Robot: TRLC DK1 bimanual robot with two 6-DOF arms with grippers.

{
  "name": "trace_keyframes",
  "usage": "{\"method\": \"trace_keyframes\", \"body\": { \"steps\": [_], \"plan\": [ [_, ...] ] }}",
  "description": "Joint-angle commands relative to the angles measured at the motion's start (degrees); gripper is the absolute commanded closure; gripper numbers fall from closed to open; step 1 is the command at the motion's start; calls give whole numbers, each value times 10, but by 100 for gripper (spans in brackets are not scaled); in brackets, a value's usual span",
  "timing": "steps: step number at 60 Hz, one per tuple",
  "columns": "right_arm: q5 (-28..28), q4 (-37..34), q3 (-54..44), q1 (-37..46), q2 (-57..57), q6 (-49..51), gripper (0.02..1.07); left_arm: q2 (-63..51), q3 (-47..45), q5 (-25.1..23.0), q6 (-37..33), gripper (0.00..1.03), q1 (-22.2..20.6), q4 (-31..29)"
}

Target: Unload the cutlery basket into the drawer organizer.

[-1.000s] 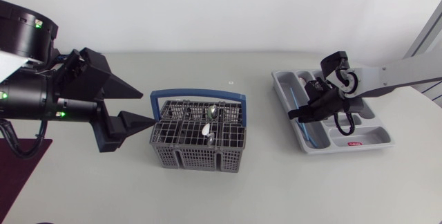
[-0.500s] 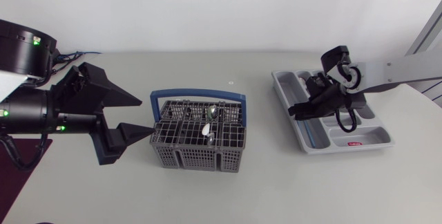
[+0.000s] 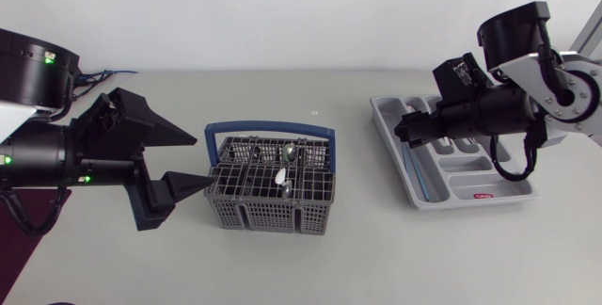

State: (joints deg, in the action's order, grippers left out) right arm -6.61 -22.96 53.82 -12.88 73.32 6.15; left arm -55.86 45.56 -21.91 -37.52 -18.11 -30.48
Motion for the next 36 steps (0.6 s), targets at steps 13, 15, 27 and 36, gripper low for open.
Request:
{"method": "trace_keyframes", "body": {
  "steps": [13, 15, 27, 36],
  "plan": [
    [-13, -28, -33, -87, -82, -12, 31, 7, -20, 24, 1, 4, -31, 7],
    [-13, -31, -33, -96, -85, -11, 31, 7, -21, 25, 1, 4, -32, 7],
    [-15, -45, -28, -142, -90, -9, 31, 6, -21, 42, 15, 4, -58, 14],
    [-15, -45, -33, -156, -88, -7, 31, -10, -15, 88, 44, 4, -109, 34]
  ]
}}
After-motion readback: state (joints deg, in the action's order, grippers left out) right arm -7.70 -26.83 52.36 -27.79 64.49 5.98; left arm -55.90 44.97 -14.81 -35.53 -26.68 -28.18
